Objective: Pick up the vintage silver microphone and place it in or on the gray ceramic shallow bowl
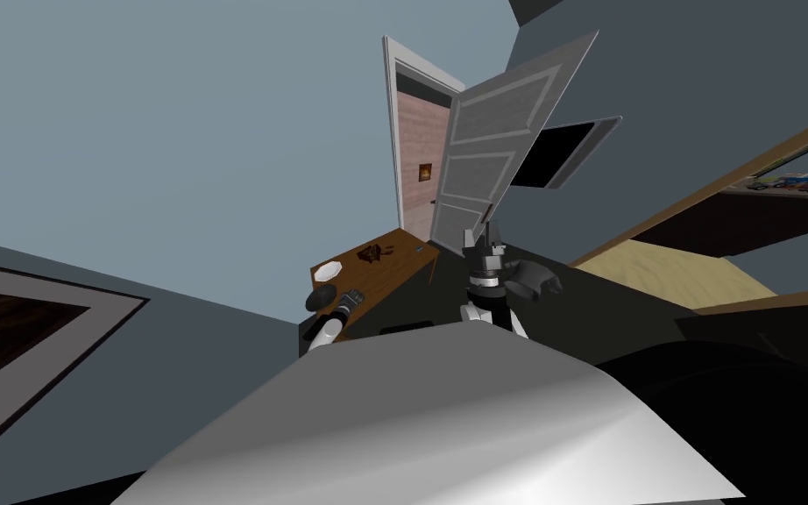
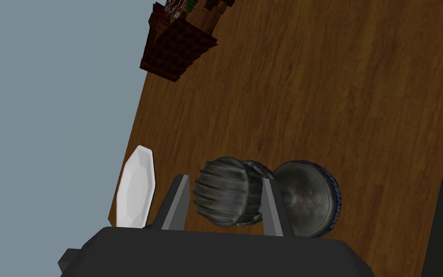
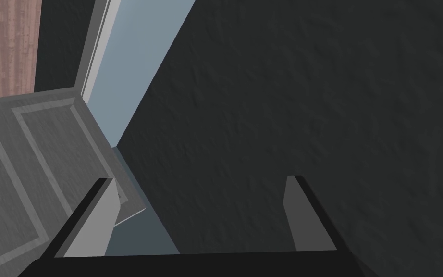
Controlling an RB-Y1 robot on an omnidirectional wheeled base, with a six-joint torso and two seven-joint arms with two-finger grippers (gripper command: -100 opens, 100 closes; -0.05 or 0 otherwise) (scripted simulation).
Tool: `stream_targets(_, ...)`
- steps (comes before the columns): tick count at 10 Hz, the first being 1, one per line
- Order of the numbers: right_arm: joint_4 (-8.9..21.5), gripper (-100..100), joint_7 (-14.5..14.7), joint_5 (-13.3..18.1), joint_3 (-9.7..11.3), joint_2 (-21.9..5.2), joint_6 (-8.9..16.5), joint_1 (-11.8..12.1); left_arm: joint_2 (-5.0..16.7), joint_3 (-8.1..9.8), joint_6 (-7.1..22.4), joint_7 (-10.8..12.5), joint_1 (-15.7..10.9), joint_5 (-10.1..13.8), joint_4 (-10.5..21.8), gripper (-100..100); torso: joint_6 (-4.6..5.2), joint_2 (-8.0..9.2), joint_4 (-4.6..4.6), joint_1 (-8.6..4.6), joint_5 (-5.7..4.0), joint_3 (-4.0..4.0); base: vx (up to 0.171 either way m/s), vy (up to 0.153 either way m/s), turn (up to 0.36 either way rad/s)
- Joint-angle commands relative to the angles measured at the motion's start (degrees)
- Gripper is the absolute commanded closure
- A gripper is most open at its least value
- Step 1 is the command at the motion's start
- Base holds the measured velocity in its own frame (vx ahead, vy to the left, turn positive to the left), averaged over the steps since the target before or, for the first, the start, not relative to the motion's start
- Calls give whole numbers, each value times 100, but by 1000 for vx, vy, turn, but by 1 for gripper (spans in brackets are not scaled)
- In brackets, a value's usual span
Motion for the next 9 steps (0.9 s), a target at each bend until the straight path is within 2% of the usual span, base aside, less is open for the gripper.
stream_targets(1, 0, 0, 0, 0, 0, 0, 0, 0, 40, -37, -181, 38, -59, 68, 83, 100, 0, 0, 0, 0, 0, 0, -97, 12, -17)
stream_targets(3, 0, 0, 0, 0, 0, 0, 0, 1, 47, -73, -516, 251, -216, 55, 196, 100, -2, -15, 1, 2, 1, -6, -107, 33, -45)
stream_targets(4, 0, 0, 0, 0, 0, 0, 0, 0, 47, -73, -553, 251, -216, 55, 196, 100, -4, -8, 5, 11, 2, -1, -96, 38, -32)
stream_targets(5, 0, 0, 0, 0, 0, 0, 0, 1, 51, -94, -757, 369, -302, 48, 259, 100, -7, -10, 4, 10, 3, -2, -99, 25, -38)
stream_targets(6, 0, 0, 0, 0, 0, 0, 0, 1, 51, -94, -757, 369, -302, 48, 259, 100, -6, -9, 6, 6, 2, -1, -81, 17, -21)
stream_targets(8, 0, 0, 0, 0, 0, 0, 0, 1, 58, -136, -1123, 624, -485, 36, 391, 100, -6, -8, 6, 7, 2, 0, -141, 40, -58)
stream_targets(9, 0, 0, 0, 0, 0, 0, 0, 0, 58, -136, -1190, 624, -485, 36, 391, 100, -7, 15, 10, 14, 4, 12, -133, 29, -31)
